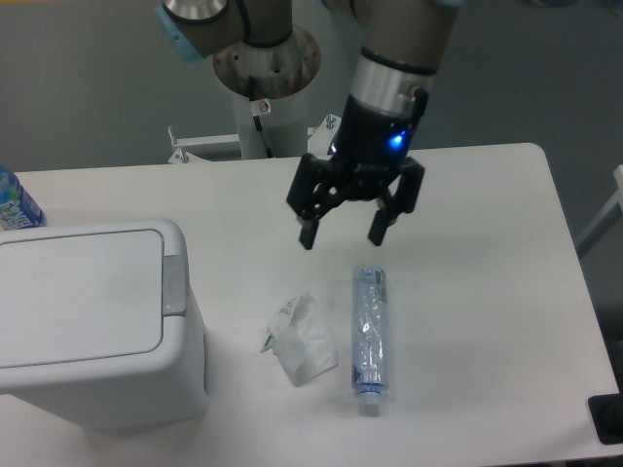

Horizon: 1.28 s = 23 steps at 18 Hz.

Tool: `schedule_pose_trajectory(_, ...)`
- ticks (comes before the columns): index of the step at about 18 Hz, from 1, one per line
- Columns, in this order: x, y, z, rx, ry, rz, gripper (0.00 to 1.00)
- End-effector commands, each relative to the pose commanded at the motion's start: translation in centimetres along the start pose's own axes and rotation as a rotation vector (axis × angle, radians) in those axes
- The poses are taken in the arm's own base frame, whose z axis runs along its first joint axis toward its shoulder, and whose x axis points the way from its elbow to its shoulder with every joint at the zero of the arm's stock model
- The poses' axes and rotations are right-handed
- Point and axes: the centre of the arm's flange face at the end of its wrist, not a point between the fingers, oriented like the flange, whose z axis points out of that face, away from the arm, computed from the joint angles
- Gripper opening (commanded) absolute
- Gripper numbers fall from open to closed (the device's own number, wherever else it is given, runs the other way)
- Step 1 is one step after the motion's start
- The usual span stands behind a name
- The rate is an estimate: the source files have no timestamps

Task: Open the trash can
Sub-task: 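Move the open gripper across the table toward the trash can lid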

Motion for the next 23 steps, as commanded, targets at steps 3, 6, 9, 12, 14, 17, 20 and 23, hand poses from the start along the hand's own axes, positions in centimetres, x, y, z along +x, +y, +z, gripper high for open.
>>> schedule_pose_trajectory(3,0.7,0.0,1.0,-0.011,0.008,0.011,1.00)
schedule_pose_trajectory(6,1.9,0.7,2.7,-0.038,0.019,0.027,1.00)
schedule_pose_trajectory(9,2.5,0.9,3.7,-0.055,0.025,0.039,1.00)
schedule_pose_trajectory(12,3.2,1.1,4.0,-0.061,0.029,0.048,1.00)
schedule_pose_trajectory(14,3.5,1.3,4.2,-0.066,0.031,0.053,1.00)
schedule_pose_trajectory(17,4.2,1.5,4.2,-0.067,0.035,0.064,1.00)
schedule_pose_trajectory(20,5.0,1.7,4.3,-0.069,0.039,0.075,1.00)
schedule_pose_trajectory(23,5.8,1.9,4.7,-0.072,0.044,0.090,1.00)
